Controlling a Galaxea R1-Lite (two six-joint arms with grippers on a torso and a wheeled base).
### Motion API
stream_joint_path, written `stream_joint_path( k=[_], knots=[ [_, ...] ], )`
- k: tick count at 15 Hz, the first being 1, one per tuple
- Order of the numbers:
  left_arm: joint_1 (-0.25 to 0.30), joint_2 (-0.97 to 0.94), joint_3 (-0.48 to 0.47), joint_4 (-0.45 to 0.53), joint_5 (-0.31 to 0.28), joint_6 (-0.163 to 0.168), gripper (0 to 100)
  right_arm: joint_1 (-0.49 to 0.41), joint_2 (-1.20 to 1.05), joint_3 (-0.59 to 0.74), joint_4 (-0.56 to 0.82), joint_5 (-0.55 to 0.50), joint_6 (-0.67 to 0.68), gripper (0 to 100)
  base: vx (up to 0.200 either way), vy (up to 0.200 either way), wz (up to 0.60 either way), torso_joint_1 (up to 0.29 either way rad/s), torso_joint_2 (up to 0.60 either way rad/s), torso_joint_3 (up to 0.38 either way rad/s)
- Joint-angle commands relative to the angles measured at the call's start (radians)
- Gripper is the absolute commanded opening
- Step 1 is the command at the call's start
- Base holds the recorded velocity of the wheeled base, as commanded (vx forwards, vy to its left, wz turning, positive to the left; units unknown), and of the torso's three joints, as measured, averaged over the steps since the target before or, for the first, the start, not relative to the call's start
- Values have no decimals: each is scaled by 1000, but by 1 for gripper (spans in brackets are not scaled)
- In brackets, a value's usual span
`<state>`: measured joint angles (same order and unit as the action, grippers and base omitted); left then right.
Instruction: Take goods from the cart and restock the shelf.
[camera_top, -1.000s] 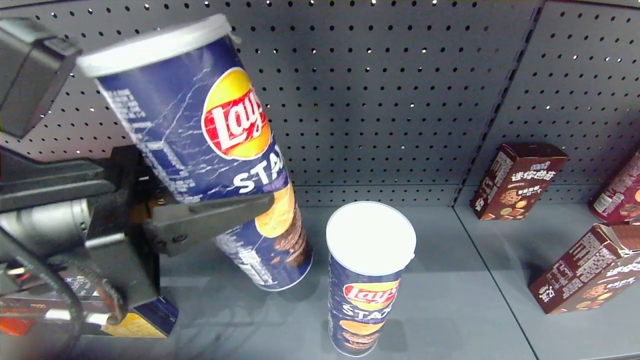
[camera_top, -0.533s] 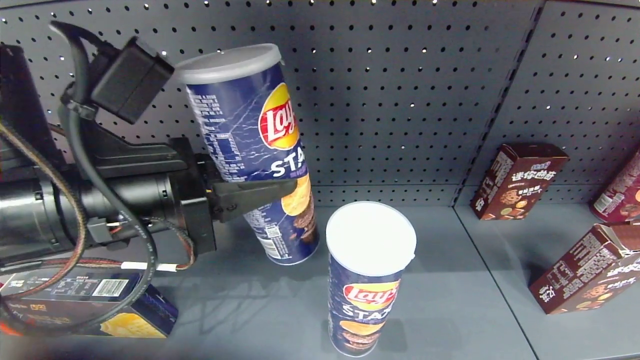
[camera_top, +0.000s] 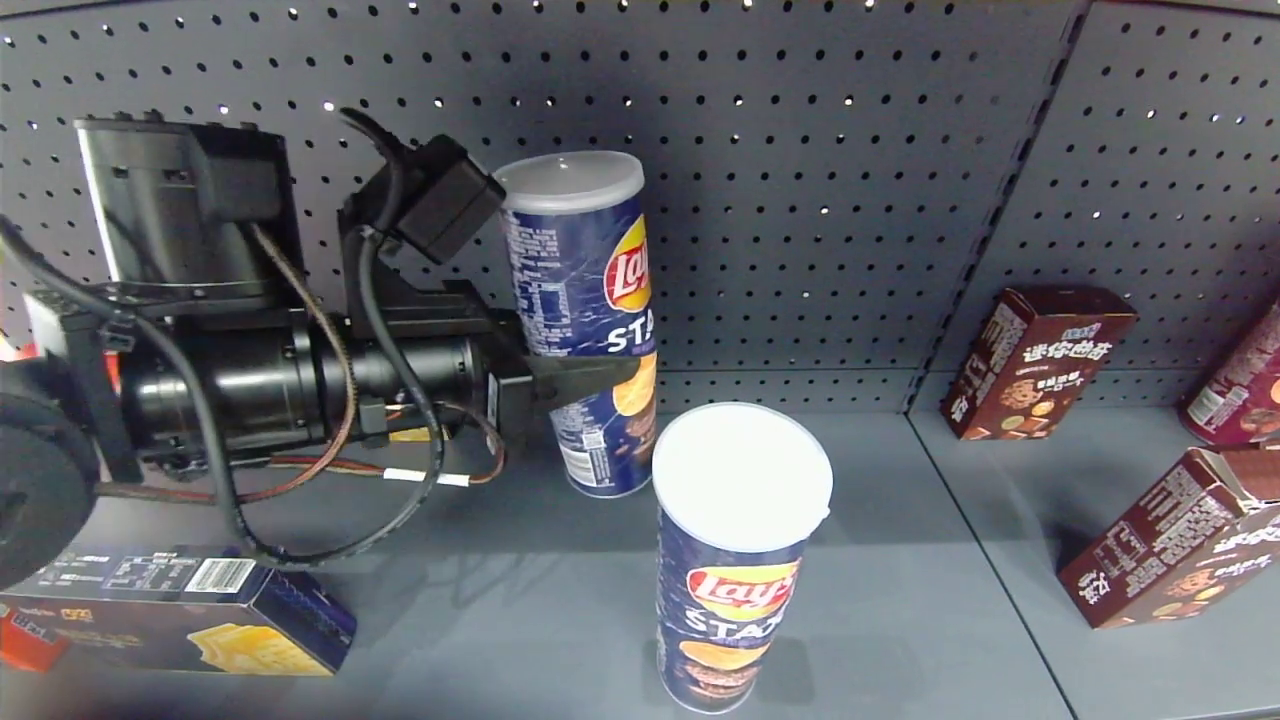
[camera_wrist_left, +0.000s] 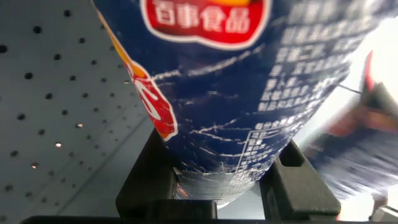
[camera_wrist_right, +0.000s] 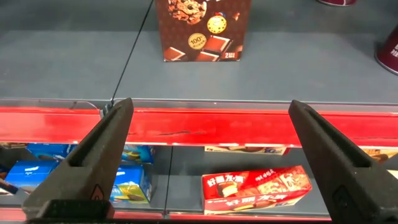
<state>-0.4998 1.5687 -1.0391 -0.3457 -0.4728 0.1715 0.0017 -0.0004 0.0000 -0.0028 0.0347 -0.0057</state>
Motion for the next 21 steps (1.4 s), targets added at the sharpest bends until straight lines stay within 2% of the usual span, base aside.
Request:
stream_joint_path(
  k=[1, 6, 12, 19, 21],
  knots=[
    [4, 85, -52, -1, -1, 2, 0, 0, 0, 0, 0, 1, 0, 100, 0, 0, 0, 0, 0, 0],
    [4, 155, -76, -12, -1, 6, 0, -2, 0, 0, 0, 1, 0, 100, 0, 0, 0, 0, 0, 0],
    [4, 237, -88, -104, 0, 6, 0, 0, 0, 0, 0, 1, 0, 100, 0, 0, 0, 0, 0, 0],
    [-2, 280, -124, -104, 0, 8, 0, 0, 0, 0, 0, 1, 0, 100, 0, 0, 0, 0, 0, 0],
    [-3, 292, -124, -104, -1, 36, 0, 0, 0, -2, 0, 1, 0, 100, 0, 0, 0, 0, 0, 0]
  ],
)
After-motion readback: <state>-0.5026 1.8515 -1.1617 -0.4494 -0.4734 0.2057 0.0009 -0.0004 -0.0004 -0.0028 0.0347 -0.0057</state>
